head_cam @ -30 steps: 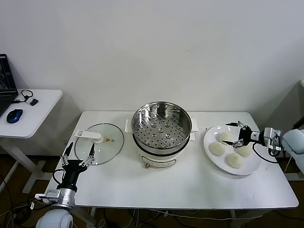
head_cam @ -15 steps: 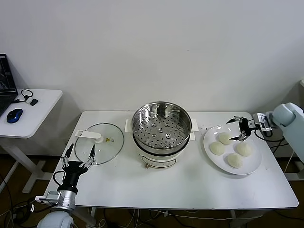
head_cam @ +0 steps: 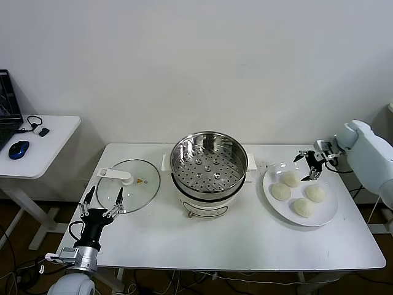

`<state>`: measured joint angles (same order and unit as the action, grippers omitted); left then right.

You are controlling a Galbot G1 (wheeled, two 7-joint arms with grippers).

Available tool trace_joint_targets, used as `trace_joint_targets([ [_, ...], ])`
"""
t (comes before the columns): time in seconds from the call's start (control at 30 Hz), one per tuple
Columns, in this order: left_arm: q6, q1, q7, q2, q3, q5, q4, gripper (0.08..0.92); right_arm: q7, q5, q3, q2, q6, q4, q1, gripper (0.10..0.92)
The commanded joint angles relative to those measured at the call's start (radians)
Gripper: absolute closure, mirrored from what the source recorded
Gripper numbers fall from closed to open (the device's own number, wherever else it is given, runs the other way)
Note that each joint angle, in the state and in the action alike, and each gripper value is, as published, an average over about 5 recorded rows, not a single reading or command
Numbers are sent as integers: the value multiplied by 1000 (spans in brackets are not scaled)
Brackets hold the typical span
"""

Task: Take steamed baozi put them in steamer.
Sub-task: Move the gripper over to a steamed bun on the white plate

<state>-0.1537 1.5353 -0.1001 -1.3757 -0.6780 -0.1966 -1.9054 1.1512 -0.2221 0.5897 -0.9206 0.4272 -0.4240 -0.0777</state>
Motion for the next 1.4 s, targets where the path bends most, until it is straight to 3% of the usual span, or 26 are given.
trace_joint_targets([
  [0.03,0,2,-1,3,0,-1,1,177,22,-51,37,-106,-8,153,-35,203],
  [0.77,1,7,0,0,9,-4,-4,177,-26,-203,-128,-126,-21,175,17,203],
  [1.4,-1,13,1,-4,11,-7,-8,177,-51,-223,-157,-137,-32,180,27,229],
])
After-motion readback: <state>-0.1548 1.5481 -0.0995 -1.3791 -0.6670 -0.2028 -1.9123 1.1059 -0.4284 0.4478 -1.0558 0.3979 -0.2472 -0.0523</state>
